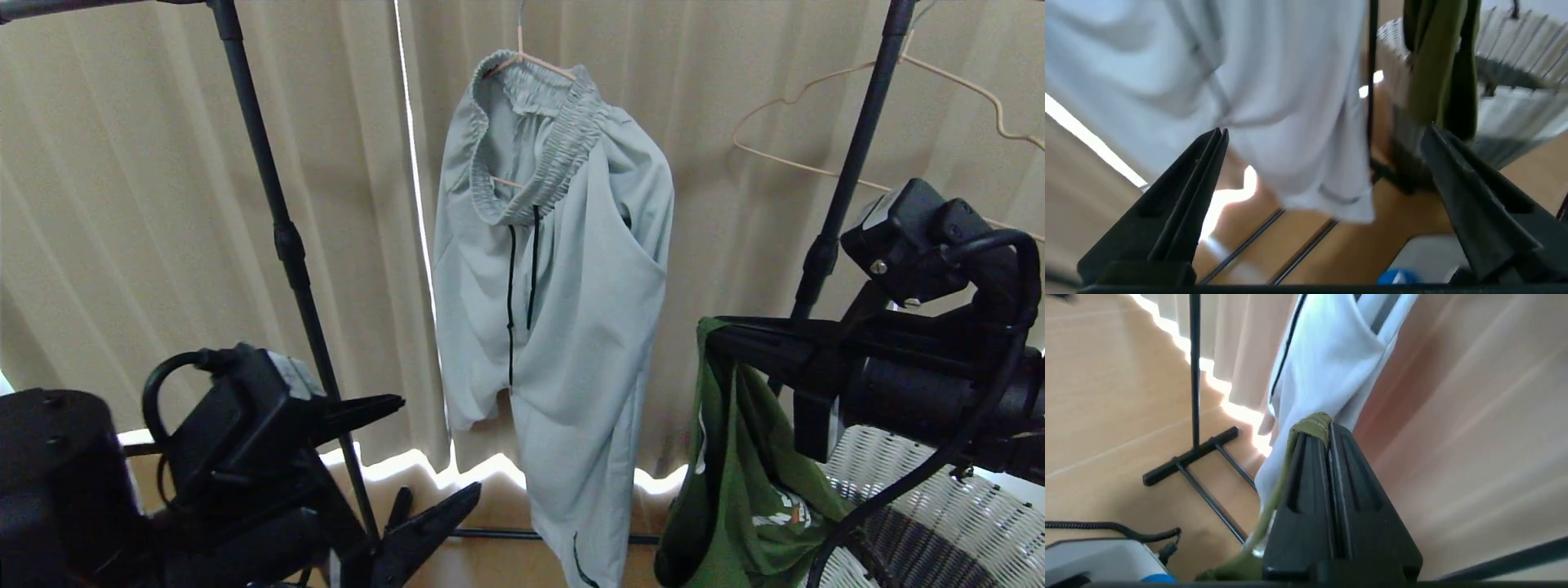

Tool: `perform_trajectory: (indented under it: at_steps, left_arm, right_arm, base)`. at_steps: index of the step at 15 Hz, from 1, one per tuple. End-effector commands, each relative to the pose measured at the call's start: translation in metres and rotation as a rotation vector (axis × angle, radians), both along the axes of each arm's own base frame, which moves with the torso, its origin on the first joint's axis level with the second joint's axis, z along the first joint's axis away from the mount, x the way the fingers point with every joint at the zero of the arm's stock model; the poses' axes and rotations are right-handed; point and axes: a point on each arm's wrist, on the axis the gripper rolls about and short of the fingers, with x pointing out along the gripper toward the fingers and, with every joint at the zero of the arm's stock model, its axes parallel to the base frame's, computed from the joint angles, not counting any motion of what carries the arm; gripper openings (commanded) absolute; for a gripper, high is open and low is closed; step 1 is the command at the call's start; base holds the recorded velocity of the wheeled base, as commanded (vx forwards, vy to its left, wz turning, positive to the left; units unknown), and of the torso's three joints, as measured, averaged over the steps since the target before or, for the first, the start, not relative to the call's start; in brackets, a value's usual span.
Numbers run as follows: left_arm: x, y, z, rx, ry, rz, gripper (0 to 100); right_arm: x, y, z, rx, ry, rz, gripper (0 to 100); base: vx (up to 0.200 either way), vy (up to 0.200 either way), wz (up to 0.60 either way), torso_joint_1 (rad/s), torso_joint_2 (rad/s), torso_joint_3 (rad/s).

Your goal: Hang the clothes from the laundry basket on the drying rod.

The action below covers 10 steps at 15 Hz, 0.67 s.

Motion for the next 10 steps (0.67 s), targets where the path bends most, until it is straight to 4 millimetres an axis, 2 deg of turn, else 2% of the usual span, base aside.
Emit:
perform_trajectory:
  at_steps: [1,2,4,6,7,10]
  left_arm:
    - [0.027,-0.063,-0.007,0.013,0.06,-0.042,100]
    - [0.032,-0.078,-0.01,0.008,0.077,-0.047,100]
    - [0.035,-0.096,-0.018,0.023,0.093,-0.07,100]
    - [0.035,-0.104,-0.022,0.031,0.101,-0.088,100]
    - [0.037,-0.11,-0.032,0.054,0.119,-0.09,100]
    - [0.043,-0.117,-0.041,0.048,0.162,-0.077,100]
  right_arm:
    - [-0.003,0.003,0.004,0.016,-0.008,0.017,0]
    - [-0.006,0.005,0.003,0.021,0.0,0.03,0]
    - [-0.007,0.01,0.008,0.059,-0.024,0.051,0]
    - [-0.008,0.016,0.01,0.09,-0.056,0.074,0]
    - [-0.009,0.018,0.007,0.097,-0.062,0.085,0]
    - [-0.011,0.017,0.006,0.107,-0.072,0.086,0]
  base:
    - [0.0,0.0,0.0,0.0,0.0,0.0]
    - [0.0,0.0,0.0,0.0,0.0,0.0]
    - [0.0,0.0,0.0,0.0,0.0,0.0]
    - [0.0,0.0,0.0,0.0,0.0,0.0]
    - [0.0,0.0,0.0,0.0,0.0,0.0]
    - [0.0,0.0,0.0,0.0,0.0,0.0]
